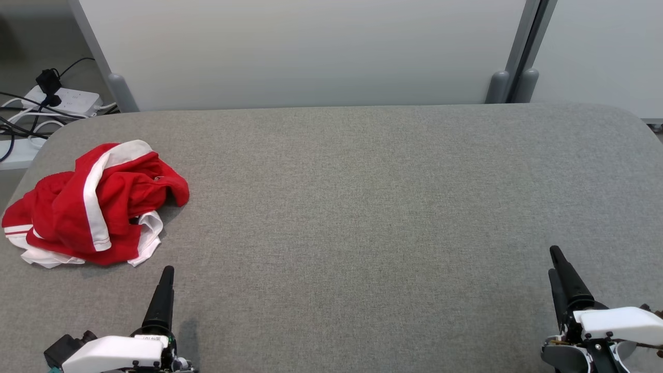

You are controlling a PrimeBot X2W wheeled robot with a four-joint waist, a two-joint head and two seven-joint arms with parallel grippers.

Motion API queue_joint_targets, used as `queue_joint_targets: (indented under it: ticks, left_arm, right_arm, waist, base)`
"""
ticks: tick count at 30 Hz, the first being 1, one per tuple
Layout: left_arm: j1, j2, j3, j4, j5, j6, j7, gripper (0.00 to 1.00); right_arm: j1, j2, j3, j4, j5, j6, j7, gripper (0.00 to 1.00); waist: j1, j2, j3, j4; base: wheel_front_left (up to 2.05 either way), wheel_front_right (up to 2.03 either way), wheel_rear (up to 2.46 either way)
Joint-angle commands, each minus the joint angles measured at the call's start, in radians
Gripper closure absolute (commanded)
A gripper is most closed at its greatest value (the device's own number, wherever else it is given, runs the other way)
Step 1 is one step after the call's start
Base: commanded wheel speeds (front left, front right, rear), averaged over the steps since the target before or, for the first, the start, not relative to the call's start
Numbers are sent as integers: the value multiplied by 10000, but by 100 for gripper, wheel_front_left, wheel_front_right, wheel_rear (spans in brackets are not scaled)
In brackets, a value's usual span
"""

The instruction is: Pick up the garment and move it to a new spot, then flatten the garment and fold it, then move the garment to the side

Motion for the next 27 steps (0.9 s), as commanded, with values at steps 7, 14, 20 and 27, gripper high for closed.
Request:
queue_joint_targets:
  ticks: [7,14,20,27]
  left_arm:
    - [-770,224,68,-174,1339,-36,-251,0]
    - [-934,209,151,-122,2635,-41,-458,0]
    - [-1072,195,262,-36,3569,-45,-637,0]
    - [-1180,219,376,-63,4476,-49,-815,0]
  right_arm:
    - [-829,-275,209,-54,-1217,6,-302,0]
    - [-1088,-279,343,61,-2279,7,-507,0]
    - [-1288,-256,451,180,-3083,8,-683,0]
    - [-1482,-270,534,287,-3909,8,-860,0]
  waist:
    - [-3,0,23,-29]
    - [-3,0,48,-60]
    - [-3,0,62,-113]
    - [-3,0,81,-151]
  base:
    - [0,0,0]
    - [0,0,0]
    - [0,0,0]
    - [0,0,0]
